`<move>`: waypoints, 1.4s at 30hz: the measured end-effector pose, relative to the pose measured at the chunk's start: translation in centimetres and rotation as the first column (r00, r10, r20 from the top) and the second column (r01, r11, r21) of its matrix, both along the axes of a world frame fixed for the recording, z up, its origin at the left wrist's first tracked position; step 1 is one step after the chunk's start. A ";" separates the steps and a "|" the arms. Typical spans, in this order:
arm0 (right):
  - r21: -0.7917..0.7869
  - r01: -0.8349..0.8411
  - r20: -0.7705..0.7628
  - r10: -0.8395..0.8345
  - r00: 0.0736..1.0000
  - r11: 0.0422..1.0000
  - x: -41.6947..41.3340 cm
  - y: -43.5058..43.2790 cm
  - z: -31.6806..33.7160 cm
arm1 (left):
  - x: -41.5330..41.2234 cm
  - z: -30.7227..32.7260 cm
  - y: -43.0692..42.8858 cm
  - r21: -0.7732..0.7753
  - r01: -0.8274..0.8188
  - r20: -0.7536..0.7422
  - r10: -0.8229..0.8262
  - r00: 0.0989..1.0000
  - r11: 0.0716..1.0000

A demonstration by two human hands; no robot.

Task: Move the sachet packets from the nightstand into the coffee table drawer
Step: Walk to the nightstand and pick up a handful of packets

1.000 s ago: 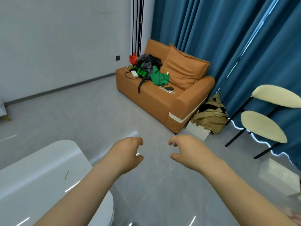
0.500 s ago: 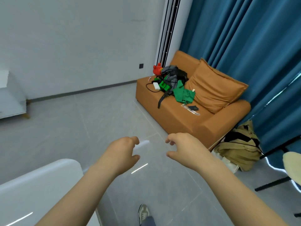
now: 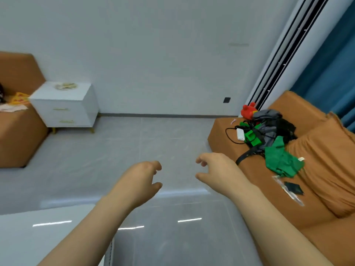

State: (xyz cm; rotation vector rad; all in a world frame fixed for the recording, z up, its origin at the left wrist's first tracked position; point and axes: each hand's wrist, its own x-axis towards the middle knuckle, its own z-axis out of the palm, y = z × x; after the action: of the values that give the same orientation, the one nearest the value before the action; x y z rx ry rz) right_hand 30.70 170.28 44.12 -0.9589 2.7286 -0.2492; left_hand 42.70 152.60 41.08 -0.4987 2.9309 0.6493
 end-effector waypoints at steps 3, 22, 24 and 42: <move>-0.002 -0.076 -0.005 0.076 0.997 0.997 -3.9 -4.1 -0.1 | -2.5 -0.2 -3.1 -0.003 -0.068 0.004 0.068 0.998 0.998; -0.111 -0.273 -0.033 0.271 0.962 0.956 -29.5 -34.8 3.0 | -25.2 3.5 -30.6 -0.016 -0.319 -0.064 0.318 0.946 0.947; -0.122 -0.302 -0.029 0.300 0.953 0.946 -32.0 -38.2 2.8 | -27.4 3.3 -33.3 -0.028 -0.338 -0.065 0.336 0.940 0.941; -0.123 -0.562 0.002 0.566 0.824 0.818 -49.6 -67.8 1.8 | -41.2 2.4 -57.7 -0.019 -0.598 0.000 0.599 0.801 0.801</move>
State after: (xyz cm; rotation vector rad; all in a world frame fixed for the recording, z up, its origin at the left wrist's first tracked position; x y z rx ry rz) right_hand -18.91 102.50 45.92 -1.7186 2.2726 -0.3093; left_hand 1.55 94.87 43.46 -1.4623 2.7450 0.6629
